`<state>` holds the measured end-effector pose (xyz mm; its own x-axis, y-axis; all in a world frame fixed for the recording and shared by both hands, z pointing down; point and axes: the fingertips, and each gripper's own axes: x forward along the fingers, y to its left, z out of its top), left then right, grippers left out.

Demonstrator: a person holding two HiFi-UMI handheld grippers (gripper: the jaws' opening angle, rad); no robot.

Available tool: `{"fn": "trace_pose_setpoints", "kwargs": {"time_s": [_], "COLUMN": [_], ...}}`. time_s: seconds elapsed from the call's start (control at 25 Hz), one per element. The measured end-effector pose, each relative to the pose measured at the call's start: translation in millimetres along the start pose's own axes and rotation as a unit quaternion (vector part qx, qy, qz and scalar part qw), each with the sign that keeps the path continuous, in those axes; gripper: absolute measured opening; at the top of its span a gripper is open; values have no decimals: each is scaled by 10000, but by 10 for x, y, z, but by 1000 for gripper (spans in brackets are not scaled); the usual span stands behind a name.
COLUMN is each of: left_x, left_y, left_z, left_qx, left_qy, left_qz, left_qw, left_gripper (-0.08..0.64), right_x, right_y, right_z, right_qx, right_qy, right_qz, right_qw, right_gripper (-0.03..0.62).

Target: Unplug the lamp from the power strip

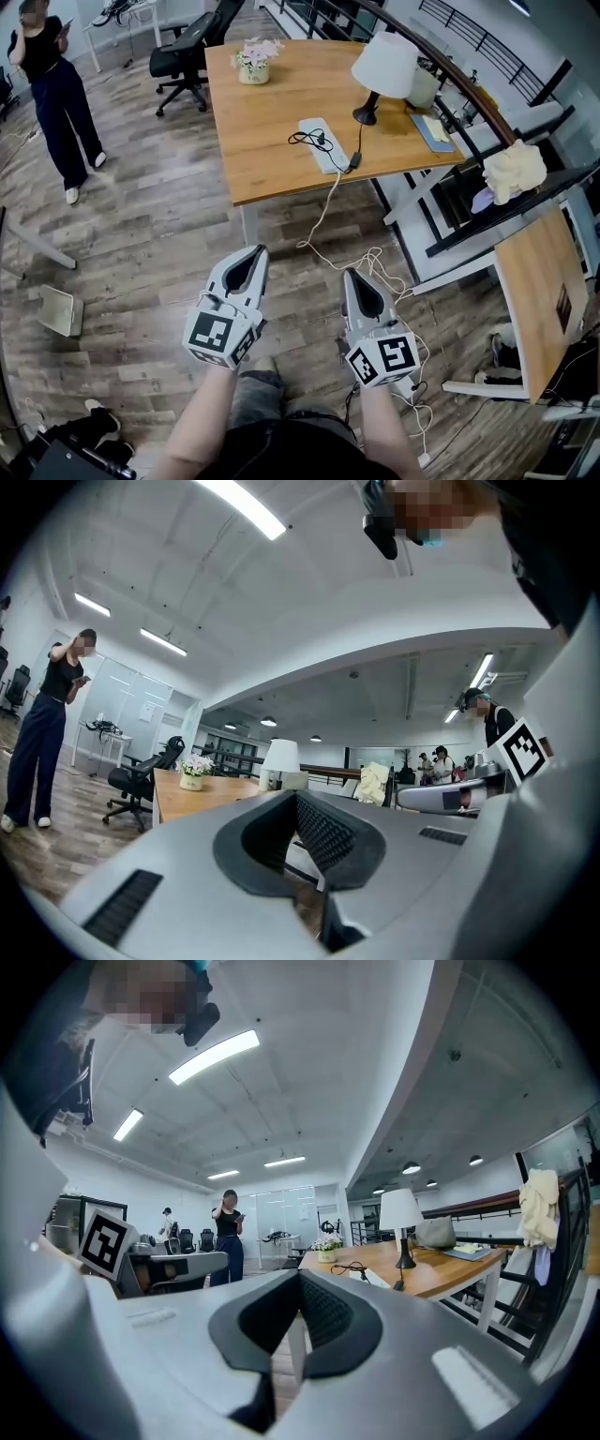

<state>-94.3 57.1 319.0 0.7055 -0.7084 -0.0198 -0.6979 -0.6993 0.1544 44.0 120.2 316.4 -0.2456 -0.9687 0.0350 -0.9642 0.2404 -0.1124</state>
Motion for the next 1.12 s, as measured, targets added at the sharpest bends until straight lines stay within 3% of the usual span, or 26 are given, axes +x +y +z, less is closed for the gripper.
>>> {"fn": "trace_pose_setpoints", "kwargs": {"time_s": [0.76, 1.12], "left_x": [494, 1008], "left_y": [264, 471], "left_z": [-27, 13], "left_qx": [-59, 34], "left_qy": [67, 20], "left_qz": [-123, -90], "left_qw": [9999, 10000], "left_gripper": [-3, -4], "right_x": [516, 1019], "right_y": [-292, -630], "right_z": [10, 58], "right_qx": [53, 84], "right_qy": [-6, -114], "right_qz": [-87, 18], "right_qw": [9999, 9999], "right_gripper": [8, 8]}}
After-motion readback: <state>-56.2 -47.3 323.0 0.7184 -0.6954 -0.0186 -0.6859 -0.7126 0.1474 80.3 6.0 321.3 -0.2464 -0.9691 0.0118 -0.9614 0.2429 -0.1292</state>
